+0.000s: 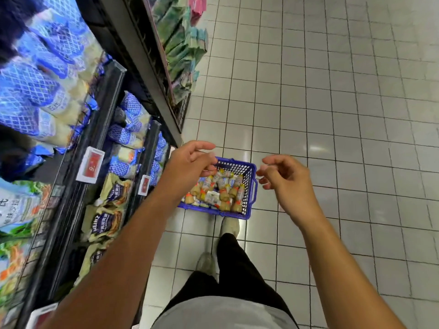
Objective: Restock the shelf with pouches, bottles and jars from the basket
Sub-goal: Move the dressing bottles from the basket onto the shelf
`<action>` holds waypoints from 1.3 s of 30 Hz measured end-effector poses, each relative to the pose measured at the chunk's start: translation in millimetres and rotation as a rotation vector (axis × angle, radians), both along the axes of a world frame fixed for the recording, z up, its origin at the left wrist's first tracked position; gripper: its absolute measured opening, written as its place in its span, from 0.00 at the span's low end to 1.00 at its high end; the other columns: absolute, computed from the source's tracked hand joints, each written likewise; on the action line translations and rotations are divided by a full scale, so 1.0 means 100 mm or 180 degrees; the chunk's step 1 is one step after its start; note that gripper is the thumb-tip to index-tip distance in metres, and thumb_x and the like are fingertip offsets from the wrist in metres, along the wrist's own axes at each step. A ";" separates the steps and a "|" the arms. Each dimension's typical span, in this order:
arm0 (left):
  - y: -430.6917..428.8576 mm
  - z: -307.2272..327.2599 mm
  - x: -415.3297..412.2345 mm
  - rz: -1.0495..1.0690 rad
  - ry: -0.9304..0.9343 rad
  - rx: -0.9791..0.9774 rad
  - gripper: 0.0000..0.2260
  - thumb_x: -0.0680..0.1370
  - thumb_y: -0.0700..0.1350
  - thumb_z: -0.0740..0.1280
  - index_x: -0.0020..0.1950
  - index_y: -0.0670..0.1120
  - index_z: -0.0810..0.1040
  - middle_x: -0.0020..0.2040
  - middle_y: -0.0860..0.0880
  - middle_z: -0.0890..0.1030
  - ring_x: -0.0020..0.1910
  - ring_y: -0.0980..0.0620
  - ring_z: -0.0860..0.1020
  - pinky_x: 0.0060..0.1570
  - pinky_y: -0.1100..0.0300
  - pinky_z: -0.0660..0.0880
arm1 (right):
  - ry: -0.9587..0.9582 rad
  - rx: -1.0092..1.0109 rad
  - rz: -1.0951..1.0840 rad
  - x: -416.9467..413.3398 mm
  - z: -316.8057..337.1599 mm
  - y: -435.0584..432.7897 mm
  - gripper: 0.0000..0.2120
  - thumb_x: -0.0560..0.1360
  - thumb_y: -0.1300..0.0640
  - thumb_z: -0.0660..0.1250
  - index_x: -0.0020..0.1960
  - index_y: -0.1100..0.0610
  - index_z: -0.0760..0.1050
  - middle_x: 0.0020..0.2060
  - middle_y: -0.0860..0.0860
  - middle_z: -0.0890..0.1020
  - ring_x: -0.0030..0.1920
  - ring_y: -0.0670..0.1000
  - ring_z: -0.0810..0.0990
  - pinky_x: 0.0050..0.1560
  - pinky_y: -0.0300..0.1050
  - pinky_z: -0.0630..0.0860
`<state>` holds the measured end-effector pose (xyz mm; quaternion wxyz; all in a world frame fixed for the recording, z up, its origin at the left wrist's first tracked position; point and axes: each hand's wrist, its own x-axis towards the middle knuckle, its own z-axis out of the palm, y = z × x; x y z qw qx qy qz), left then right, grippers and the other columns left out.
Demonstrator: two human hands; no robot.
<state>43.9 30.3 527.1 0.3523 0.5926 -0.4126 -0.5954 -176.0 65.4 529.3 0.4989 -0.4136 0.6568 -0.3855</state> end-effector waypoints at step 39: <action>-0.86 -5.32 0.29 0.0793 -0.1140 0.2382 0.05 0.76 0.41 0.65 0.46 0.50 0.79 0.38 0.50 0.80 0.38 0.52 0.78 0.35 0.58 0.79 | 0.0656 0.1737 0.0943 0.28 -5.00 -1.34 0.06 0.81 0.61 0.62 0.49 0.60 0.76 0.44 0.61 0.84 0.39 0.56 0.81 0.44 0.59 0.81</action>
